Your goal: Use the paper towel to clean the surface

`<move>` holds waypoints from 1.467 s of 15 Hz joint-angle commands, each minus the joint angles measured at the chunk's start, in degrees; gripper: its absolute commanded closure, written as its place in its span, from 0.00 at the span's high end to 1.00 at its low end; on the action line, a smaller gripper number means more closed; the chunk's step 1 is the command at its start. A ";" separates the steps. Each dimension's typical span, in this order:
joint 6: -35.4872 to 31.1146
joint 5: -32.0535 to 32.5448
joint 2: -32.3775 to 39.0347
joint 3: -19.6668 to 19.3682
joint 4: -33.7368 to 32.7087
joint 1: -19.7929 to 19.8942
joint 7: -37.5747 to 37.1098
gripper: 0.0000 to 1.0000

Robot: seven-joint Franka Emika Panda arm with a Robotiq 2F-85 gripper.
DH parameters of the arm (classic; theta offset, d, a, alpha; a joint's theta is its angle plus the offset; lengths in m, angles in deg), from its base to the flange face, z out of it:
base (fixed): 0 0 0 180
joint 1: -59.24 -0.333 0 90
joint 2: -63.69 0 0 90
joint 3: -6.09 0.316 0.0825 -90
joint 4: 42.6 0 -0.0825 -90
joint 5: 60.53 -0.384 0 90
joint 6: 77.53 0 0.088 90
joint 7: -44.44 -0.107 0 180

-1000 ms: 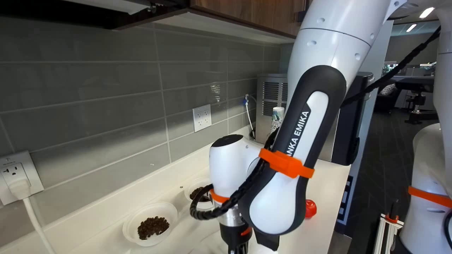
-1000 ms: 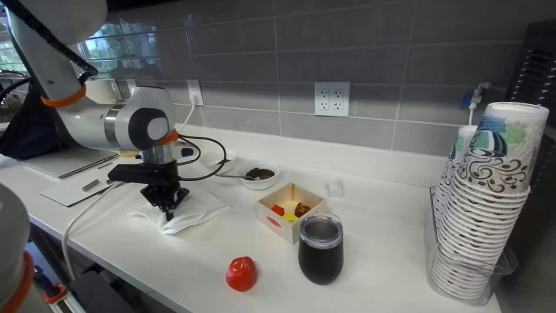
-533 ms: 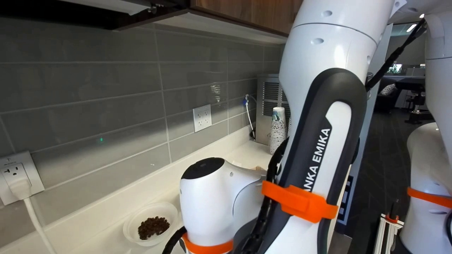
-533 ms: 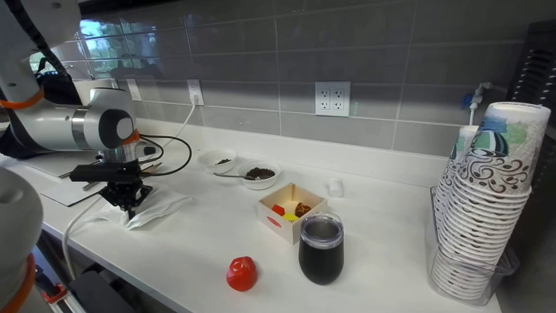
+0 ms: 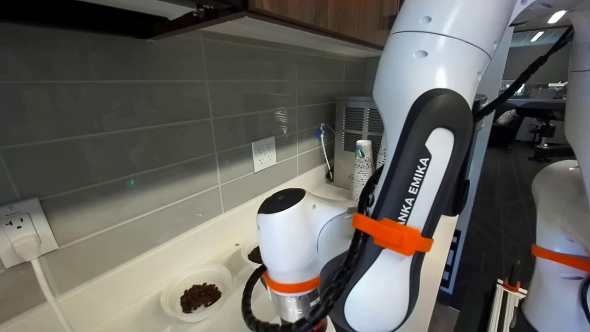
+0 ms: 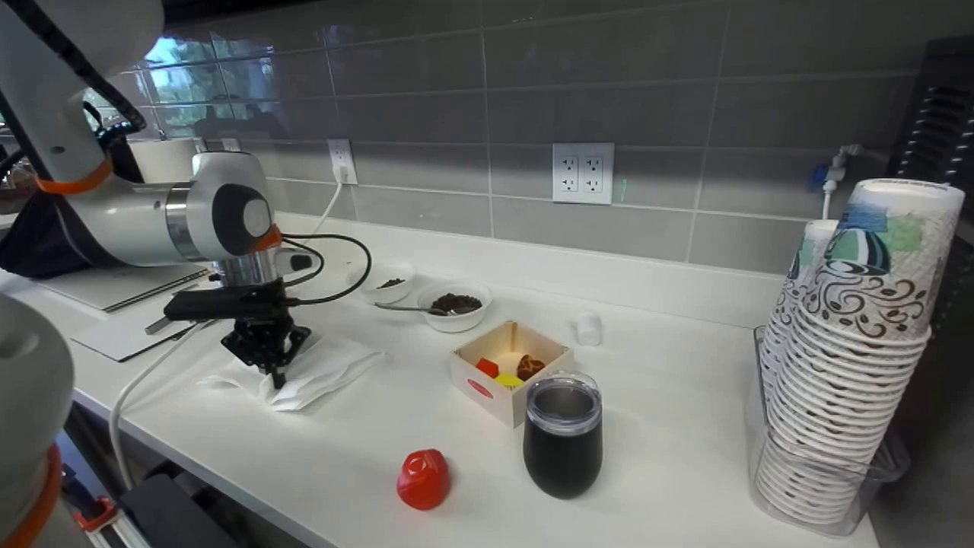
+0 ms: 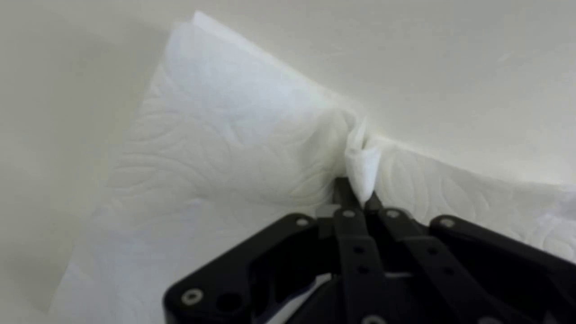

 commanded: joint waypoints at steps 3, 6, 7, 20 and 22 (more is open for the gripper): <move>-0.42 6.52 -4.36 -7.22 8.17 5.05 -6.02 0.01; 2.28 8.57 -3.10 -8.97 6.39 7.24 -7.77 0.01; 2.67 7.89 -3.59 -8.81 6.84 7.71 -7.22 0.01; 1.48 -16.54 -1.69 11.32 4.06 -0.76 16.13 0.01; 2.34 -15.50 -1.43 12.12 4.07 -1.20 16.73 0.01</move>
